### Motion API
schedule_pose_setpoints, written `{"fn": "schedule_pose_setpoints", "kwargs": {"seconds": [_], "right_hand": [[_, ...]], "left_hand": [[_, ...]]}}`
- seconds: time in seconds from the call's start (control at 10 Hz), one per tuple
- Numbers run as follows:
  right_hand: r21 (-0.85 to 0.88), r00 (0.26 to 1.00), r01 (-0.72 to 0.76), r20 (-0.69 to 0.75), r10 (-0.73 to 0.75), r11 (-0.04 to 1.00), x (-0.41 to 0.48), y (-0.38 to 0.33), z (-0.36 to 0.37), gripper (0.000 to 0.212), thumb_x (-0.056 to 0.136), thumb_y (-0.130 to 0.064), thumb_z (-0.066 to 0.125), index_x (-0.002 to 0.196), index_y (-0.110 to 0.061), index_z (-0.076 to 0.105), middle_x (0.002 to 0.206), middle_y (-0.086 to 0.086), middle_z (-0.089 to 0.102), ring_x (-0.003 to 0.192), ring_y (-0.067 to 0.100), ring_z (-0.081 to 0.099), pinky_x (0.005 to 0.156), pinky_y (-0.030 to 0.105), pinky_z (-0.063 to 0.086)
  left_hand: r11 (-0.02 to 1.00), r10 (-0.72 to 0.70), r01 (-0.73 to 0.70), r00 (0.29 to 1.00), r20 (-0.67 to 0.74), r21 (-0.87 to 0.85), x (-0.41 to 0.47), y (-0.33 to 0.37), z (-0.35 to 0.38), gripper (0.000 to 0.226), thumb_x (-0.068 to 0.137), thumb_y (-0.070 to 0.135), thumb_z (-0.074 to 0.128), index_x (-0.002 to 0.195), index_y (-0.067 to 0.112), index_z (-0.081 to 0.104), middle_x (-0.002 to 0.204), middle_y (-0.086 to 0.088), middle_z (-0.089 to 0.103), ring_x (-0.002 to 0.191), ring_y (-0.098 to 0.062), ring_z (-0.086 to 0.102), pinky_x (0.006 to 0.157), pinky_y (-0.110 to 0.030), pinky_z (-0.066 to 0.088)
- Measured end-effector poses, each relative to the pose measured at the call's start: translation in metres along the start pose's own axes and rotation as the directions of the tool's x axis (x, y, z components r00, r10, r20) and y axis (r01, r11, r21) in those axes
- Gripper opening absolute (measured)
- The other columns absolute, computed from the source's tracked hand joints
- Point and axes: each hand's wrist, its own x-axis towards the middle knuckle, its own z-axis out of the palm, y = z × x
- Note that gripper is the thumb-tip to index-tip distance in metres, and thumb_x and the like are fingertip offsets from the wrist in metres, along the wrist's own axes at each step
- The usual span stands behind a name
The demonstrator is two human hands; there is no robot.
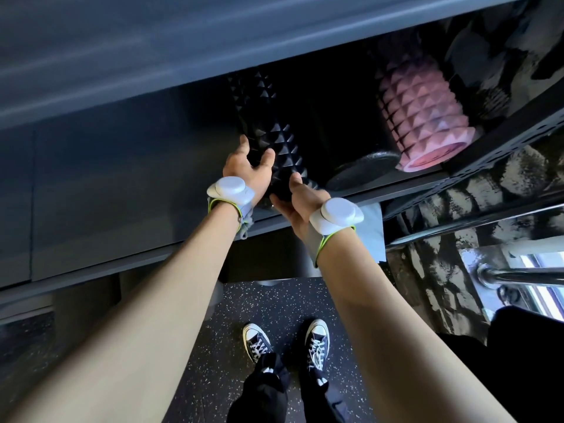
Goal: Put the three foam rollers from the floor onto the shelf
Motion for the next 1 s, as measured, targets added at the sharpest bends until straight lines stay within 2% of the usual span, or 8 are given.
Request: {"fn": "schedule_pose_setpoints", "kwargs": {"seconds": [0.1,0.2,0.3,0.4,0.5,0.6,0.8,1.0], "right_hand": [[-0.013,1.0,0.025,-0.017,-0.025,1.0,0.01,-0.008,0.008,0.045,0.102,-0.034,0.053,0.132,0.0,0.052,0.11,0.012,0.062,0.062,0.018,0.068,0.085,0.035,0.061],[-0.02,0.998,0.053,-0.021,-0.053,0.998,0.013,-0.015,0.014,0.046,0.102,-0.037,0.052,0.133,-0.003,0.052,0.128,0.011,0.06,0.064,0.017,0.069,0.075,0.029,0.062],[-0.003,0.998,0.061,-0.015,-0.061,0.998,0.018,-0.018,0.017,0.046,0.102,-0.035,0.052,0.135,-0.002,0.052,0.144,0.011,0.053,0.076,0.021,0.07,0.079,0.028,0.059],[0.011,0.998,0.067,0.002,-0.067,0.998,0.017,-0.019,0.017,0.046,0.102,-0.035,0.053,0.134,-0.002,0.053,0.14,0.01,0.056,0.07,0.016,0.069,0.082,0.029,0.059],[0.021,0.997,0.074,0.001,-0.074,0.997,0.014,-0.016,0.015,0.047,0.101,-0.037,0.054,0.131,-0.001,0.055,0.101,0.007,0.061,0.043,0.005,0.062,0.086,0.032,0.06],[-0.006,0.997,0.078,-0.005,-0.078,0.997,0.017,-0.014,0.012,0.039,0.099,-0.038,0.057,0.119,-0.004,0.059,0.111,0.01,0.062,0.058,0.01,0.066,0.084,0.03,0.06],[-0.103,0.999,0.045,-0.024,-0.048,0.994,-0.003,-0.02,-0.002,0.028,0.098,-0.027,0.061,0.078,-0.007,0.058,0.074,0.005,0.063,0.057,0.013,0.058,0.088,0.034,0.06],[-0.23,0.995,0.097,-0.009,-0.102,0.968,-0.056,-0.028,-0.02,0.03,0.095,-0.024,0.062,0.07,-0.008,0.062,0.071,0.002,0.063,0.064,0.013,0.059,0.057,0.021,0.053]], "left_hand": [[1.0,0.002,-0.002,1.0,0.001,0.007,0.015,0.008,0.001,0.077,0.094,0.054,0.056,0.159,0.027,0.025,0.157,-0.007,0.039,0.142,-0.026,0.041,0.11,-0.034,0.035],[1.0,0.005,-0.005,1.0,0.001,0.031,0.024,0.016,0.0,0.076,0.094,0.055,0.055,0.159,0.028,0.024,0.158,-0.007,0.039,0.142,-0.027,0.041,0.11,-0.034,0.035],[0.997,0.014,-0.015,1.0,0.008,0.071,0.031,0.02,0.0,0.076,0.095,0.056,0.053,0.159,0.028,0.023,0.158,-0.007,0.039,0.142,-0.028,0.041,0.109,-0.033,0.036],[0.996,0.014,-0.015,1.0,0.013,0.092,0.033,0.022,0.0,0.077,0.095,0.057,0.051,0.16,0.029,0.021,0.159,-0.006,0.038,0.142,-0.029,0.042,0.108,-0.033,0.036],[0.994,0.017,-0.019,1.0,0.018,0.11,0.031,0.021,-0.001,0.078,0.095,0.059,0.049,0.16,0.03,0.018,0.16,-0.005,0.036,0.142,-0.03,0.041,0.108,-0.034,0.036],[0.991,0.002,-0.007,0.999,0.035,0.137,0.031,0.019,0.0,0.076,0.097,0.06,0.044,0.16,0.028,0.017,0.161,-0.005,0.034,0.143,-0.03,0.04,0.111,-0.036,0.034],[0.993,-0.006,0.003,1.0,0.022,0.12,-0.002,0.023,-0.017,0.062,0.097,0.053,0.047,0.154,0.028,0.036,0.154,0.0,0.047,0.137,-0.027,0.048,0.11,-0.034,0.037],[0.996,0.093,-0.093,0.994,-0.048,0.003,-0.051,0.03,-0.043,0.039,0.097,0.034,0.056,0.134,0.024,0.061,0.13,0.005,0.066,0.114,-0.017,0.063,0.097,-0.023,0.044]]}}
